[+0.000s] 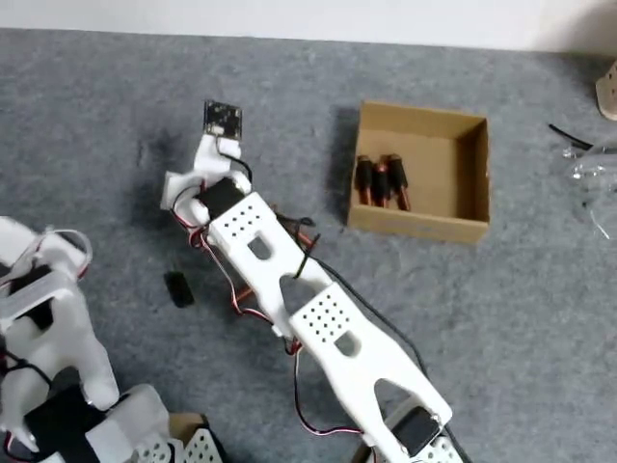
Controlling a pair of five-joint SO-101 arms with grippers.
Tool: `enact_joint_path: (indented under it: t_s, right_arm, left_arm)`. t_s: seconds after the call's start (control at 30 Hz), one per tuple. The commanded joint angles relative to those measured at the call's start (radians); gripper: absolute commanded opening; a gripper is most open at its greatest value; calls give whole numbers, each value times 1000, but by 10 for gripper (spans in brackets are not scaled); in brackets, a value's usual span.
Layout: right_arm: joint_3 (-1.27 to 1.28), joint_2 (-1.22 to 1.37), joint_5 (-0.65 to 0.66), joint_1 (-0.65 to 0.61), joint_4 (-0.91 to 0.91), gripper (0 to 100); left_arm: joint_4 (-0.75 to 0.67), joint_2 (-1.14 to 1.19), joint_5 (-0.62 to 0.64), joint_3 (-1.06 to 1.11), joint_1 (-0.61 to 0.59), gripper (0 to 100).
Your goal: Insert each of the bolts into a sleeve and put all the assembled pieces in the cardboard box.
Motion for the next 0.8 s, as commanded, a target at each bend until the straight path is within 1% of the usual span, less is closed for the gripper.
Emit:
enact_joint_path:
  t_s: [0.0, 0.1, 0.17, 0.27, 0.3, 0.37, 0.43, 0.57, 0.67, 0.77]
  right_arm:
    - [-165, -54, 23, 65, 170, 179]
    - [-260, -122, 25, 163, 271, 179]
    - [-226, -193, 25, 234, 352, 179]
    - [-206, -305, 26, 325, 481, 179]
    - [-203, -343, 40, 351, 498, 179]
    - [-202, -410, 163, 395, 495, 177]
    - [-202, -479, 296, 412, 495, 177]
    - [-199, -593, 523, 432, 495, 177]
    - [-199, -653, 624, 475, 495, 177]
    - [-197, -688, 654, 544, 495, 177]
  left_arm:
    - [-21, -42, -189, -22, 147, 8]
    - [-20, -42, -282, -70, 205, 8]
    - [15, -42, -313, -148, 214, 8]
    - [218, -39, -324, -303, 231, 8]
    - [288, -38, -336, -354, 245, 8]
    - [413, -19, -394, -453, 289, 8]
    - [511, 10, -456, -541, 338, 8]
    - [644, 84, -562, -671, 433, 8]
    - [706, 148, -646, -728, 493, 21]
    - [750, 226, -664, -759, 526, 98]
